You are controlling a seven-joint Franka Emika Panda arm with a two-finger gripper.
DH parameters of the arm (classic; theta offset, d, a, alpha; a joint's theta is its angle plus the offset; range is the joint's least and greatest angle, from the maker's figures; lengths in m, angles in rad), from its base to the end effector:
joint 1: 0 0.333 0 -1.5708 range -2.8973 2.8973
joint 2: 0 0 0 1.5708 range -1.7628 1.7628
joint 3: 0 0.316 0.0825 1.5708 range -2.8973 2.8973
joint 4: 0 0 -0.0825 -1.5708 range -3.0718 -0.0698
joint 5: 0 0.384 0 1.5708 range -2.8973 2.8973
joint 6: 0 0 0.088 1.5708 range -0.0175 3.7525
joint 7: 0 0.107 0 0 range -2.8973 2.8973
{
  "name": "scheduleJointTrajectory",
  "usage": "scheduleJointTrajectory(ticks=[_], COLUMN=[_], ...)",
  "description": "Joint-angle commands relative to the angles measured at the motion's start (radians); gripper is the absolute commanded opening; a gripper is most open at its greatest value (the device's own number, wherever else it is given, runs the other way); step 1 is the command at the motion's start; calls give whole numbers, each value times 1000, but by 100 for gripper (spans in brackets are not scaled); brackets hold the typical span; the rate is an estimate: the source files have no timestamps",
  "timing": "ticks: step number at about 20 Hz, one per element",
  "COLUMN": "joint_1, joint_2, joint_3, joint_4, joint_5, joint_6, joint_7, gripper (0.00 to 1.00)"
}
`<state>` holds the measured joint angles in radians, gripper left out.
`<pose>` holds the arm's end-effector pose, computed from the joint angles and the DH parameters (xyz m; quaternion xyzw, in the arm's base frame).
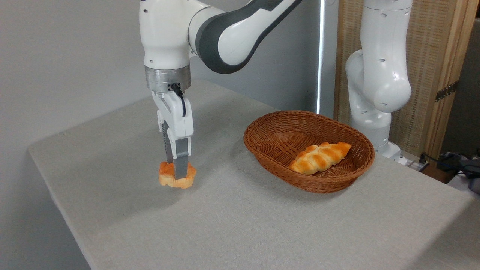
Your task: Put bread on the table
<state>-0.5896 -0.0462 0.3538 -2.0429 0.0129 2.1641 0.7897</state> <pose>0.5418 -0.1275 0.4765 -0.8671 0.4912 -0.0797 0.0202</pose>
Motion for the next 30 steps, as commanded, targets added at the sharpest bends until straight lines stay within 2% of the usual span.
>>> scheduleJointTrajectory(ticks=[1, 15, 20, 23, 25, 28, 30], joint_1=[-13, -15, -12, -6, 1, 53, 71], joint_2=[3, 3, -8, -4, 2, 0, 2], joint_3=[17, 17, 14, 14, 19, 20, 22], joint_4=[9, 7, 47, 147, 234, 322, 366], joint_5=[10, 12, -8, -48, -50, -53, -51], joint_6=[10, 6, -18, -168, -295, -398, -434], joint_7=[16, 16, -35, -41, -41, -101, -151], gripper=[100, 100, 100, 100, 100, 100, 100])
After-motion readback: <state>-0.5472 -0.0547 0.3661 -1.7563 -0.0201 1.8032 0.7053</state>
